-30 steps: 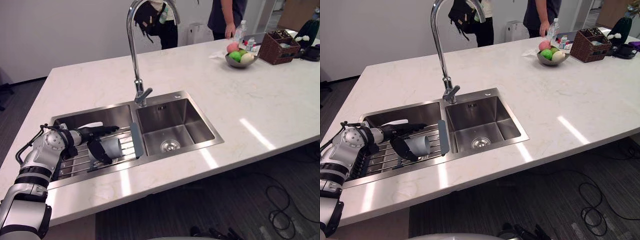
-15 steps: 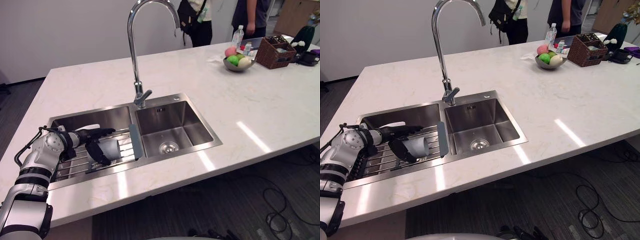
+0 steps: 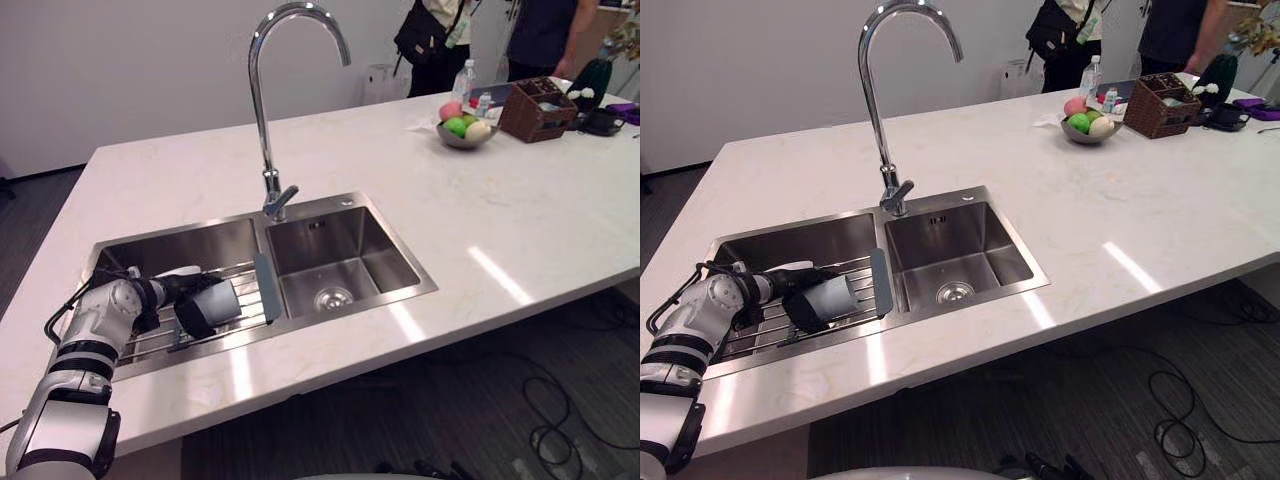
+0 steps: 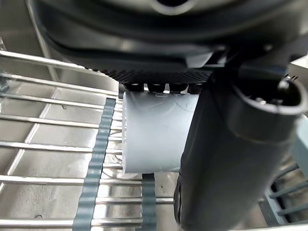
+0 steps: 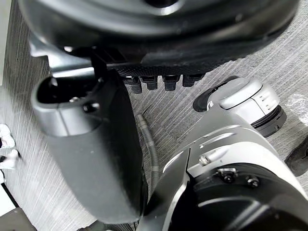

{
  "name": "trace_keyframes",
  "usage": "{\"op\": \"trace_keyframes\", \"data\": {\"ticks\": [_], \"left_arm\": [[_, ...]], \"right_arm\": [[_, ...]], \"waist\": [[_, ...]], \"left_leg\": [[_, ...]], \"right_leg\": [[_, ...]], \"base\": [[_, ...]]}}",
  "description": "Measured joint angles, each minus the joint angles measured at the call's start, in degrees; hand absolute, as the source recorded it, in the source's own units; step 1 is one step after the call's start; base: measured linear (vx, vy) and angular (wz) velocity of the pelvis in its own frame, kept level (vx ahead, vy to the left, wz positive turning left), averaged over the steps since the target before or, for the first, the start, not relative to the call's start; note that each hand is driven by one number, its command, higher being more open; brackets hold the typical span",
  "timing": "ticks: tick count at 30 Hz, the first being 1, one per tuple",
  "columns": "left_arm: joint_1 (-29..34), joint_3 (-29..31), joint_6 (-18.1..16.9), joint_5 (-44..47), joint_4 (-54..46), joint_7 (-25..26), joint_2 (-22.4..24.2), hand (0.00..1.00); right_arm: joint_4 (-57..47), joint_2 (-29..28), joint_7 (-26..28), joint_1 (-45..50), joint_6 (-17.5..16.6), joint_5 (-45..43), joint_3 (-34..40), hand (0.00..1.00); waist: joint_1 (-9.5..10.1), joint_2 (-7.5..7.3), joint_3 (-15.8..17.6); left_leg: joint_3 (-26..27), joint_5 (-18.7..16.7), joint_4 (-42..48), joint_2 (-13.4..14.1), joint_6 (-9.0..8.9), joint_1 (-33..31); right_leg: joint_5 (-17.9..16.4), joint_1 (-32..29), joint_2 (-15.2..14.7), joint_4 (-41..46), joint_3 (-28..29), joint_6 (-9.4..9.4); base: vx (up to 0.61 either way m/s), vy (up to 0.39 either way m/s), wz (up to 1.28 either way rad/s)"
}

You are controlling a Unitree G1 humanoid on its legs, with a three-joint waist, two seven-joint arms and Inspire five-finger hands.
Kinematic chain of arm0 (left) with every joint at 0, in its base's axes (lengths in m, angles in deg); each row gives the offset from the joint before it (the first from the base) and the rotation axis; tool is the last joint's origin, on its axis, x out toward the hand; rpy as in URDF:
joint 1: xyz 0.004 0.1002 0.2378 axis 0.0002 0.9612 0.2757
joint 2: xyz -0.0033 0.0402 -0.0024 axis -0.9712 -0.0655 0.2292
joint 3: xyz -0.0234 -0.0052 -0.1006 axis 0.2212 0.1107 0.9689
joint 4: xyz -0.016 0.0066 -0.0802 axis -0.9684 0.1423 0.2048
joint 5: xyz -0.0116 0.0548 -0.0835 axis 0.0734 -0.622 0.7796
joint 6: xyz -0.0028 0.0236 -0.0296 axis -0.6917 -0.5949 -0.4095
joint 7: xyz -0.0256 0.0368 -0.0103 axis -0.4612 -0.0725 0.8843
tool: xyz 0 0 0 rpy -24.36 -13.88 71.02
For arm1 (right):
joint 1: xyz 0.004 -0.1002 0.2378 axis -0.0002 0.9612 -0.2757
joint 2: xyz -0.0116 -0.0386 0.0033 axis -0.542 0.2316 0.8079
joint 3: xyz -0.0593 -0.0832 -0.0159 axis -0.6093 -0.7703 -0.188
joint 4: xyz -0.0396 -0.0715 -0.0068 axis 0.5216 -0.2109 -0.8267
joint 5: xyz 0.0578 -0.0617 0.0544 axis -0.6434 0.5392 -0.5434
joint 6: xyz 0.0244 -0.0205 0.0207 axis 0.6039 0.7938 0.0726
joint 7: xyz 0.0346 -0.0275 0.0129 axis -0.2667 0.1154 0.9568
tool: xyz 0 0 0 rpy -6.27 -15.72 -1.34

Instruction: Walk over to the sink, pick up the cup, carry it to the dishwasher, place the cup inside the dishwasher, then close the dishwasher door

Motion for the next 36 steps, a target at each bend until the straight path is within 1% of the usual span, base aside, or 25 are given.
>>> {"op": "trace_keyframes", "data": {"ticks": [2, 6, 8, 9, 10, 12, 15, 16, 17, 19, 21, 22, 23, 24, 26, 27, 29, 30, 31, 32, 33, 34, 35, 36], "left_arm": [[-0.2, -0.37, -0.12, -1.65, 1.16, 1.98, 0.26, 0.0], [-0.25, -0.6, -0.2, -2.62, 2.02, 3.57, 0.66, 0.0], [0.33, -0.39, -0.55, -2.39, 3.3, 6.69, 1.08, 0.0], [0.53, -0.4, -0.62, -2.19, 3.34, 7.44, 1.14, 0.0], [0.88, -0.38, -0.97, -1.86, 3.7, 9.0, 1.27, 0.0], [2.44, -0.05, -1.98, -0.95, 3.99, 13.8, 2.09, 0.0], [4.68, 1.3, -3.11, 1.46, 4.11, 18.74, 2.83, 0.0], [5.38, 1.53, -4.01, 2.4, 3.38, 20.69, 2.91, 0.0], [5.56, 1.89, -4.41, 2.63, 3.11, 21.3, 2.91, 0.0], [6.3, 3.9, -5.97, 5.14, 1.06, 23.23, 2.99, 0.0], [8.97, 10.36, -6.92, 13.24, -2.46, 27.66, 5.8, 0.0], [10.61, 15.75, -7.59, 20.36, -6.47, 32.26, 9.46, 0.0], [12.63, 20.53, -7.82, 26.18, -13.29, 36.54, 13.05, 0.0], [13.04, 21.23, -7.82, 27.04, -14.78, 37.2, 13.54, 0.0], [17.72, 26.44, -8.18, 32.19, -27.79, 43.03, 17.86, 0.0], [18.9, 27.33, -8.68, 32.77, -30.88, 44.56, 19.1, 0.0], [23.69, 28.91, -11.18, 34.11, -42.61, 49.48, 25.23, 0.0], [25.27, 28.92, -11.98, 34.11, -45.32, 50.44, 26.95, 0.0], [27.91, 28.81, -12.88, 34.07, -48.9, 51.46, 29.44, 0.0], [31.94, 28.43, -13.42, 34.11, -52.51, 52.89, 33.01, 0.0], [33.16, 28.27, -13.43, 34.18, -52.97, 53.26, 34.24, 0.0], [35.43, 27.78, -13.34, 34.31, -52.91, 54.27, 36.52, 0.0], [38.27, 26.28, -13.34, 34.28, -52.91, 55.71, 38.67, 0.0], [39.86, 25.69, -13.36, 34.16, -52.92, 56.33, 39.65, 0.0]], "right_arm": [[0.0, 0.01, 0.07, -0.01, 0.28, 0.15, 0.02, 1.0], [0.01, 0.14, 0.07, -0.32, 0.57, 0.54, 0.01, 1.0], [0.02, 0.18, 0.07, -0.51, 0.63, 0.8, -0.04, 1.0], [0.02, 0.19, 0.06, -0.51, 0.63, 0.98, -0.02, 1.0], [0.02, 0.26, 0.06, -0.52, 0.62, 1.08, -0.03, 1.0], [0.02, 0.46, 0.01, -0.55, 0.5, 1.6, -0.02, 1.0], [-0.04, 0.43, -0.28, -0.45, -0.2, 1.64, -0.08, 1.0], [-0.06, 0.33, -0.88, -0.38, -0.69, 1.61, -0.07, 1.0], [-0.14, 0.24, -1.11, -0.4, -0.88, 1.58, -0.05, 1.0], [-0.64, -0.3, -2.08, -0.41, -2.24, 1.31, -0.03, 1.0], [-0.6, -0.71, -2.76, -0.21, -2.96, 0.16, -0.16, 1.0], [-0.49, -1.36, -3.61, -0.07, -3.41, -0.58, -0.41, 1.0], [-0.35, -1.88, -4.44, 0.03, -4.3, -0.64, -0.68, 1.0], [-0.27, -1.88, -4.58, 0.02, -4.47, -0.64, -0.88, 1.0], [-0.13, -1.54, -5.89, -0.04, -5.24, -0.56, -2.36, 1.0], [-0.12, -1.58, -6.17, -0.04, -5.26, -0.53, -2.41, 1.0], [0.09, -1.55, -6.75, 0.06, -5.28, 0.31, -2.59, 1.0], [0.12, -1.42, -6.93, 0.0, -5.27, 0.53, -2.73, 1.0], [0.14, -1.19, -7.1, -0.31, -5.22, 0.86, -3.17, 1.0], [0.16, -0.61, -7.26, -0.59, -5.06, 2.11, -4.81, 1.0], [0.19, -0.47, -7.28, -0.94, -4.99, 2.32, -5.52, 1.0], [0.83, -0.04, -7.26, -2.19, -4.79, 2.99, -7.35, 1.0], [1.87, 0.64, -7.26, -3.47, -4.76, 4.59, -9.08, 1.0], [2.36, 1.2, -7.18, -4.15, -4.72, 5.4, -9.4, 1.0]], "waist": [[-0.04, 0.04, -0.01], [-0.15, 0.2, 0.04], [-0.09, 0.26, 0.08], [-0.05, 0.28, 0.1], [-0.01, 0.31, 0.16], [0.24, 0.35, 0.36], [0.38, 0.42, 0.94], [0.49, 0.44, 1.42], [0.52, 0.48, 1.74], [1.19, 0.84, 2.99], [2.11, 0.63, 3.57], [3.27, 0.25, 4.05], [4.31, -0.1, 4.24], [4.45, -0.11, 4.25], [5.37, -0.09, 4.27], [5.78, -0.05, 4.3], [8.02, -0.07, 4.27], [8.53, -0.02, 4.3], [9.17, 0.2, 4.43], [10.67, 0.16, 4.5], [11.29, 0.27, 4.63], [12.14, 0.68, 4.96], [13.74, 1.38, 5.46], [14.83, 1.8, 5.71]], "left_leg": [[0.73, -0.23, 0.02, 0.31, -0.34, 0.49], [0.79, -0.38, 0.42, 0.6, -0.55, 0.77], [0.73, -0.51, 0.78, 0.9, -0.74, 0.84], [0.7, -0.53, 0.81, 0.95, -0.76, 0.87], [0.65, -0.57, 0.92, 1.0, -0.82, 0.89], [0.55, -1.18, 1.33, 1.11, -1.55, 0.88], [0.01, -1.68, 1.62, 1.2, -1.44, 0.59], [-0.58, -1.73, 1.62, 1.26, -1.39, 0.21], [-0.83, -1.74, 1.64, 1.28, -1.38, -0.03], [-2.43, -1.74, 1.68, 1.2, -1.37, -0.94], [-3.34, -1.59, 1.74, 1.24, -1.49, -1.75], [-3.81, -1.04, 1.8, 1.32, -0.96, -1.98], [-4.88, -0.83, 1.82, 1.64, -0.78, -2.21], [-5.27, -0.83, 1.77, 1.67, -0.78, -2.21], [-7.52, -0.83, 1.66, 1.41, -0.78, -1.54], [-8.1, -0.83, 1.67, 1.27, -0.78, -1.2], [-10.6, -0.87, 2.59, 0.8, -0.7, -1.74], [-11.6, -0.87, 3.01, 0.7, -0.68, -2.39], [-13.4, -0.86, 3.82, 0.36, -0.65, -3.72], [-16.21, -0.66, 4.7, -0.11, -0.35, -5.96], [-17.37, -0.6, 5.12, -0.32, -0.26, -6.95], [-20.4, -0.27, 5.71, -0.64, 0.23, -8.56], [-22.83, 0.42, 5.72, -0.65, 0.53, -9.42], [-23.53, 1.03, 5.62, -0.72, 0.56, -9.84]], "right_leg": [[0.0, 0.0, 0.27, 0.0, 0.0, -0.02], [0.3, 0.01, 0.87, 0.0, 0.41, -0.01], [0.42, 0.03, 1.16, 0.0, 0.63, 0.12], [0.31, 0.07, 1.19, 0.0, 0.63, 0.15], [0.14, 0.15, 1.2, 0.0, 0.59, -0.1], [-0.01, 0.28, 1.07, 0.0, -0.08, -0.38], [-0.01, 0.27, 0.98, 0.0, -1.01, -0.4], [-0.01, 0.2, 0.9, 0.0, -1.42, -0.4], [-0.01, 0.14, 0.85, 0.01, -1.64, -0.4], [0.02, -0.31, 0.75, 0.01, -2.22, -0.41], [0.41, -0.92, 0.77, 0.03, -2.64, -0.45], [1.2, -0.73, 0.99, 0.07, -3.07, -0.72], [1.28, -0.75, 1.31, 0.38, -3.62, -0.8], [1.28, -0.75, 1.34, 0.39, -3.72, -0.8], [1.28, 0.31, 1.05, 0.41, -5.01, -0.8], [1.28, 0.81, 1.0, 0.41, -5.39, -0.8], [1.19, 2.1, 0.17, 0.4, -7.52, -0.75], [1.12, 2.27, -0.13, 0.41, -8.28, -0.69], [0.91, 2.44, -0.66, 0.41, -9.88, -0.6], [0.3, 2.69, -1.33, 0.41, -12.81, -0.54], [-0.25, 2.95, -1.57, 0.41, -14.24, -0.35], [-0.93, 3.72, -1.62, 0.4, -17.55, -0.15], [-1.9, 4.41, -1.54, 0.45, -20.07, -0.57], [-2.55, 4.63, -1.26, 0.87, -20.94, -0.22]], "base": [[-0.03, -0.038, -0.17], [-0.01, -0.04, -0.11], [-0.03, -0.042, -0.06], [-0.03, -0.032, -0.03], [-0.05, -0.034, -0.01], [-0.07, -0.036, -0.02], [-0.06, -0.032, -0.01], [-0.04, -0.029, 0.09], [-0.03, -0.036, 0.15], [-0.02, -0.029, 0.15], [0.03, -0.012, 0.11], [0.11, -0.018, 0.12], [0.1, -0.015, 0.1], [0.11, -0.031, 0.07], [0.08, -0.012, 0.1], [0.05, 0.003, 0.18], [-0.01, 0.018, 0.42], [-0.03, 0.025, 0.69], [-0.08, 0.019, 0.99], [-0.09, 0.008, 1.1], [-0.13, -0.015, 1.4], [-0.18, -0.054, 1.37], [-0.16, -0.049, 1.29], [-0.26, -0.093, 1.26]]}}
